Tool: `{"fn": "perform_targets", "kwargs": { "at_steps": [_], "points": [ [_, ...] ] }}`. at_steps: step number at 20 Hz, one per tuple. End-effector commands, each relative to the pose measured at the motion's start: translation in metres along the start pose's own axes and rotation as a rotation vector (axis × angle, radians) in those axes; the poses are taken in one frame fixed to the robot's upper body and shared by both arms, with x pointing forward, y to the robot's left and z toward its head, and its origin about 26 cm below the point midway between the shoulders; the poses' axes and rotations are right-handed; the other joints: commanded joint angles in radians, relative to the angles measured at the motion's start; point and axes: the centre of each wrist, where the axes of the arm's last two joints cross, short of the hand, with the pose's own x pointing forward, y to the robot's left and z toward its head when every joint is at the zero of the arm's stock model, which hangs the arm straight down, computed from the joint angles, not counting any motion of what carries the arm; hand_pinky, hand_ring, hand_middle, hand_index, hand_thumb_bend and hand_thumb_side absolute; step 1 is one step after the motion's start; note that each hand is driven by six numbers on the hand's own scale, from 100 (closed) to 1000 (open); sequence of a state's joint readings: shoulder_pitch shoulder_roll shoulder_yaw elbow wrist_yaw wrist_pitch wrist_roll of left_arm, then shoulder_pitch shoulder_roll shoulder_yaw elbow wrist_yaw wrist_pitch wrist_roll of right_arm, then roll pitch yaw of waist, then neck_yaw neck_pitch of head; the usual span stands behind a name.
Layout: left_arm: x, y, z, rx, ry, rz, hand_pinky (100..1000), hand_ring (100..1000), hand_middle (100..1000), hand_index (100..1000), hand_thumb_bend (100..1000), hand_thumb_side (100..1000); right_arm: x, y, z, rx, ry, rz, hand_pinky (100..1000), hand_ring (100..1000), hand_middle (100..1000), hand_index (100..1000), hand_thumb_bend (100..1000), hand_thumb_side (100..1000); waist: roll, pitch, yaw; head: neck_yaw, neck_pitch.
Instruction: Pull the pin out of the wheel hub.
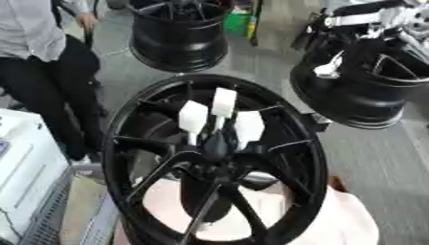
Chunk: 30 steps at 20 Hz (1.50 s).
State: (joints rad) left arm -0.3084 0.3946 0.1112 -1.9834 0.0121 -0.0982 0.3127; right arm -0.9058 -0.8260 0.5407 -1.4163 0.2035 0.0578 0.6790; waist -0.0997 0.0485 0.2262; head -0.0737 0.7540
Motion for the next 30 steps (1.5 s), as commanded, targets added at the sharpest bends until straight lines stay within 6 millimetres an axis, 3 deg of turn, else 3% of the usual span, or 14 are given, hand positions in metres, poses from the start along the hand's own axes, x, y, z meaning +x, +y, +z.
{"fn": "perform_targets", "kwargs": {
  "at_steps": [1,3,5,16,22,28,30],
  "points": [
    [0.007,0.004,-0.005,0.003,-0.031,-0.010,798,885,630,839,199,584,0.015,-0.003,0.001,0.005,0.005,0.043,864,854,820,872,268,357,0.006,-0.009,0.001,0.005,-0.013],
    [0.006,0.004,-0.005,0.000,-0.030,-0.010,798,885,630,839,199,582,0.022,0.002,-0.002,0.023,0.004,0.041,863,854,822,882,306,355,0.006,-0.008,0.002,0.009,-0.013],
    [0.007,0.004,-0.005,0.000,-0.030,-0.010,799,885,630,839,200,584,0.028,0.006,-0.004,0.032,0.002,0.035,863,855,820,887,270,375,0.007,-0.007,0.003,0.014,-0.014],
    [0.007,0.002,-0.005,-0.007,-0.027,-0.005,799,884,629,839,200,585,0.054,0.021,-0.014,0.078,0.016,0.036,866,867,824,897,319,410,0.006,-0.004,0.003,0.032,-0.005],
    [0.006,0.002,-0.004,-0.007,-0.024,-0.006,799,884,628,839,198,587,0.069,0.022,-0.011,0.085,0.006,0.050,869,874,826,898,393,332,0.006,-0.005,0.003,0.044,-0.007],
    [0.006,0.003,-0.005,-0.005,-0.025,-0.007,800,884,628,839,199,586,0.082,0.024,-0.007,0.092,-0.011,0.055,866,872,824,895,402,343,0.006,-0.006,0.002,0.037,0.001],
    [0.007,0.003,-0.005,-0.005,-0.027,-0.006,800,884,628,839,196,587,0.082,0.031,0.002,0.096,-0.015,0.064,868,874,825,894,427,331,0.005,-0.005,0.003,0.031,0.002]
  ]
}}
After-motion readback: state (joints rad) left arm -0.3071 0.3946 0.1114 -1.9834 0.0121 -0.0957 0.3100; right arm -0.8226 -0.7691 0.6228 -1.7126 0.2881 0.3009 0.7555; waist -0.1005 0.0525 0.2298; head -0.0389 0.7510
